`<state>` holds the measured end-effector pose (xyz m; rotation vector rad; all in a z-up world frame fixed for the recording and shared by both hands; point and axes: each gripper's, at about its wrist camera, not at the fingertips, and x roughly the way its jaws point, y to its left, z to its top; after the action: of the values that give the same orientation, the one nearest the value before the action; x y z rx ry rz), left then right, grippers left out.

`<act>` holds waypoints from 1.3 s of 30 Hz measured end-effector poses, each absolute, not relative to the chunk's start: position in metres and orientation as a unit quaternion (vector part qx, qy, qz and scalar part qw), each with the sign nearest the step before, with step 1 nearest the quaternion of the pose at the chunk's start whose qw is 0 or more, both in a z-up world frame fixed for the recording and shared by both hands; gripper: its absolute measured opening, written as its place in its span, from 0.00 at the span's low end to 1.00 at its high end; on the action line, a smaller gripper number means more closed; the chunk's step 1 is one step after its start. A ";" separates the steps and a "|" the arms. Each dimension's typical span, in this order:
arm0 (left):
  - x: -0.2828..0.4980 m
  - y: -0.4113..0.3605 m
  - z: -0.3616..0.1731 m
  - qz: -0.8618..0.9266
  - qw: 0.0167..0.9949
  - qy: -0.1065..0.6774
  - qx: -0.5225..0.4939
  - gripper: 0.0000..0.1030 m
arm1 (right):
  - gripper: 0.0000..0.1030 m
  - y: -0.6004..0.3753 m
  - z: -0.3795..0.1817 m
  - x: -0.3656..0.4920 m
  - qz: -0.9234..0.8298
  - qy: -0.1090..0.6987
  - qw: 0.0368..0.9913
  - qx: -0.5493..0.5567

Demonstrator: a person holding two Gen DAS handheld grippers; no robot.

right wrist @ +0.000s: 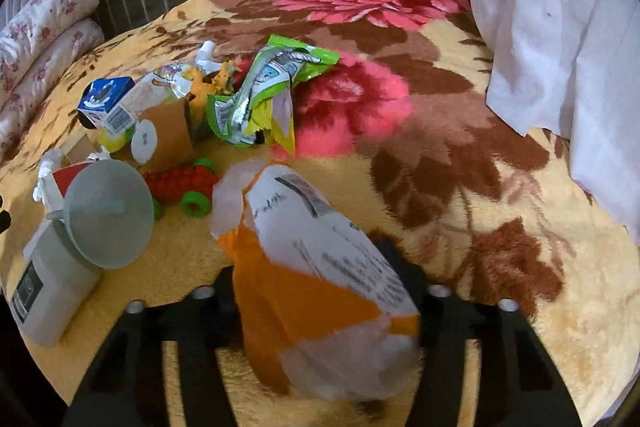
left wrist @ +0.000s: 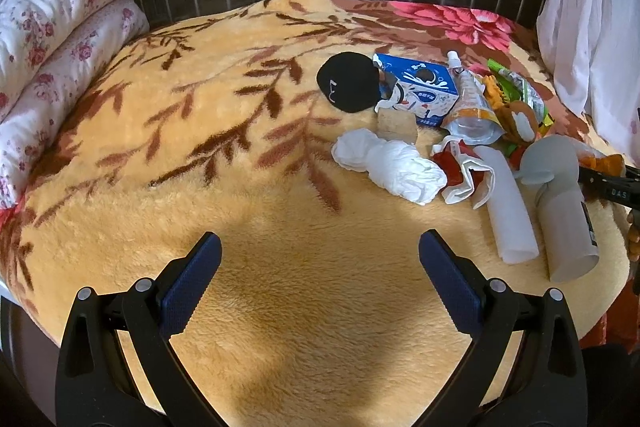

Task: Collect trash
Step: 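Grasp the orange-white plastic bag with the right tool while the left tool grasps the white tissue, then carry bag and tissue to the orange bucket and open both tools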

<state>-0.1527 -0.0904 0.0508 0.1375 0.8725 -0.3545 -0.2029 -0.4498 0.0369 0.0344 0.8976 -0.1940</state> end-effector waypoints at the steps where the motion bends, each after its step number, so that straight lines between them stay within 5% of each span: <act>1: -0.153 -0.090 0.051 -0.171 0.890 0.418 0.067 0.93 | 0.46 -0.447 0.039 -0.206 -0.092 0.427 0.899 0.022; 4: -0.156 -0.089 0.051 -0.169 0.892 0.413 0.072 0.93 | 0.39 -0.435 0.049 -0.218 -0.083 0.404 0.910 0.036; 16: -0.138 -0.117 0.064 -0.189 0.884 0.426 -0.019 0.93 | 0.39 -0.361 0.090 -0.291 -0.095 0.252 0.961 0.061; 29: -0.066 -0.157 0.017 -0.068 0.828 0.556 -0.032 0.92 | 0.39 -0.378 0.057 -0.294 -0.086 0.281 0.953 0.075; 30: -0.066 -0.157 0.016 -0.061 0.830 0.553 -0.029 0.90 | 0.39 -0.378 0.055 -0.294 -0.083 0.283 0.953 0.075; 34: -0.071 -0.161 0.018 -0.056 0.838 0.543 0.001 0.35 | 0.39 -0.376 0.053 -0.291 -0.071 0.289 0.952 0.073; 39: -0.076 -0.151 0.023 -0.094 0.842 0.531 -0.005 0.32 | 0.39 -0.370 0.049 -0.288 -0.060 0.294 0.952 0.067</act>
<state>-0.0763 -0.1509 0.0231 -0.0114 1.1209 -0.1981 -0.2882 -0.3700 0.0493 0.1369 0.5969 -0.1214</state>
